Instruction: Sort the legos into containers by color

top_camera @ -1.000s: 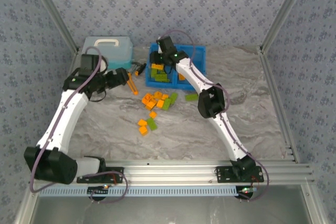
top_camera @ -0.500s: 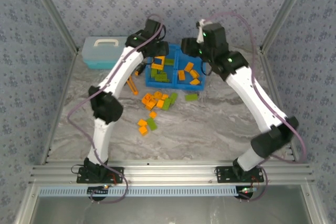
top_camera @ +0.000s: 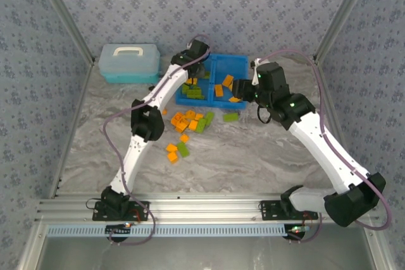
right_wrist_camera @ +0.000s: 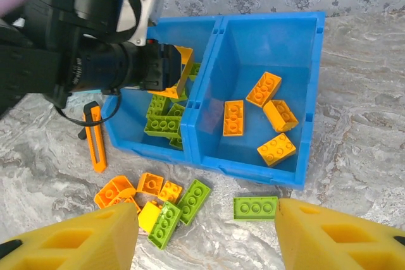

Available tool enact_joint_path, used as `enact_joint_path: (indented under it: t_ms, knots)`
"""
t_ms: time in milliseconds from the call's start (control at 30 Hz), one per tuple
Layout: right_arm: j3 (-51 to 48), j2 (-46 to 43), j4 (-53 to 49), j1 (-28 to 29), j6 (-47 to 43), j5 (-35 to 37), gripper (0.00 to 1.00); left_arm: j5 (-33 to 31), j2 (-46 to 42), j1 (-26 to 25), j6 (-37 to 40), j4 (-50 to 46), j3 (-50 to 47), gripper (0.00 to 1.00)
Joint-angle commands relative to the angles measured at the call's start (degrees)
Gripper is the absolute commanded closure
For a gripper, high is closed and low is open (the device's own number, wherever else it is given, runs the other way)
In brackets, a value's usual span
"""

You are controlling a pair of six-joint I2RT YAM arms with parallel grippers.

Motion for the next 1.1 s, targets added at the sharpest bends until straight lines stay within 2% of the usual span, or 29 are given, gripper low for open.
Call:
enact_joint_path:
  t_ms: [0,333,433,533,633,933,1067]
  knots:
    - [-0.84,-1.15,-0.95,0.1,0.19,0.15,0.38,-2.81,2.86,-0.24,2.29,3.14,2.09,0.64]
    - [-1.21,-1.11,-1.71,-0.22,-0.27,-0.2,0.36,-1.06,6.42,-0.02,1.51,5.39,2.44,0.64]
    - [-1.21,-1.24,-1.71,-0.26,-0.34,-0.09,0.36,-0.83,7.15,0.05,0.85,4.96,2.44,0.73]
    - [-1.17,-1.25,-1.8,-0.26,-0.23,-0.25,0.36,-0.28,7.08,0.04,0.36,4.78,2.51,0.89]
    - [-1.12,-1.28,-1.97,-0.28,-0.03,-0.29,0.36,0.93,5.9,0.03,-0.2,4.71,3.12,0.96]
    - [-1.47,-2.55,-2.06,-0.3,0.72,0.09,0.36,2.42,-8.03,-0.28,-2.82,2.34,3.28,0.97]
    - [-2.33,-3.7,-2.07,-0.42,1.89,0.81,0.33,3.05,-15.68,-2.35,-5.93,0.41,-0.49,0.98]
